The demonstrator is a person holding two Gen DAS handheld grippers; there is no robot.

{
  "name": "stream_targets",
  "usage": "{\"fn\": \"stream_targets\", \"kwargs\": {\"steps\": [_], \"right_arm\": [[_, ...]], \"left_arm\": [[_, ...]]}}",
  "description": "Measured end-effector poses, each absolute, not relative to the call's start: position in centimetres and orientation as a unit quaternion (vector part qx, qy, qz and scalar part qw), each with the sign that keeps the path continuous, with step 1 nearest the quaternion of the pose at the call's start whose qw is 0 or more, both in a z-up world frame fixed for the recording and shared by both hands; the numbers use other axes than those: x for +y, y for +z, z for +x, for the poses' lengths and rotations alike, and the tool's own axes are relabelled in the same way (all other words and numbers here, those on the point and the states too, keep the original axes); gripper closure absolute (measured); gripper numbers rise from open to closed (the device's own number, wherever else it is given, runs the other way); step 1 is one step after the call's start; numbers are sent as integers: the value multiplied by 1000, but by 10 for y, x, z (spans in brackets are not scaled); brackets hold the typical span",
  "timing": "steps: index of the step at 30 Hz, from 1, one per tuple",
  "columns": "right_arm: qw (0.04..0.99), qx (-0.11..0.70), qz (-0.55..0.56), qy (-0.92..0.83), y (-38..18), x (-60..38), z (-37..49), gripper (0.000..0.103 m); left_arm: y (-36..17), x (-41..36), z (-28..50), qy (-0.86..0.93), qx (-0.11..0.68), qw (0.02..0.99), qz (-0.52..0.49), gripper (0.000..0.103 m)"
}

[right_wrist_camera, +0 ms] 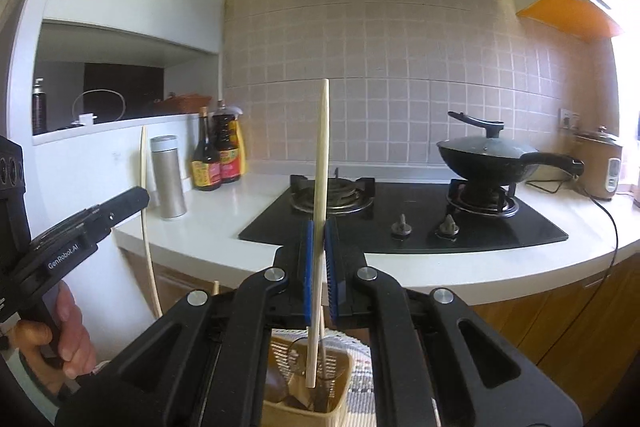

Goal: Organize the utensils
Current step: 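Lift the chopsticks and lower them upright into the caddy, releasing both tools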

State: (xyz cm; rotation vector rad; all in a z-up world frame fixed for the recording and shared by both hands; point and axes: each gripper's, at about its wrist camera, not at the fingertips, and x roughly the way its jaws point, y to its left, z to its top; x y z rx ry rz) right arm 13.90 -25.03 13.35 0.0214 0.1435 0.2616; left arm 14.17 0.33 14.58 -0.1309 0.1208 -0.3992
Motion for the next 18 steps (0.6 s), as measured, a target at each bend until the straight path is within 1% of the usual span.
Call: {"fn": "stream_targets", "kwargs": {"steps": [7, 15, 17, 18], "right_arm": [[987, 84, 13, 133, 103, -248, 161, 98], [987, 98, 9, 130, 76, -245, 168, 98], [984, 111, 7, 138, 73, -246, 166, 98], [983, 115, 11, 142, 72, -247, 165, 96]], "left_arm": [[120, 5, 161, -179, 69, 978, -82, 93], [104, 0, 161, -181, 74, 978, -68, 92], [103, 2, 159, -190, 78, 976, -69, 87], [102, 3, 158, -193, 82, 975, -72, 76]]}}
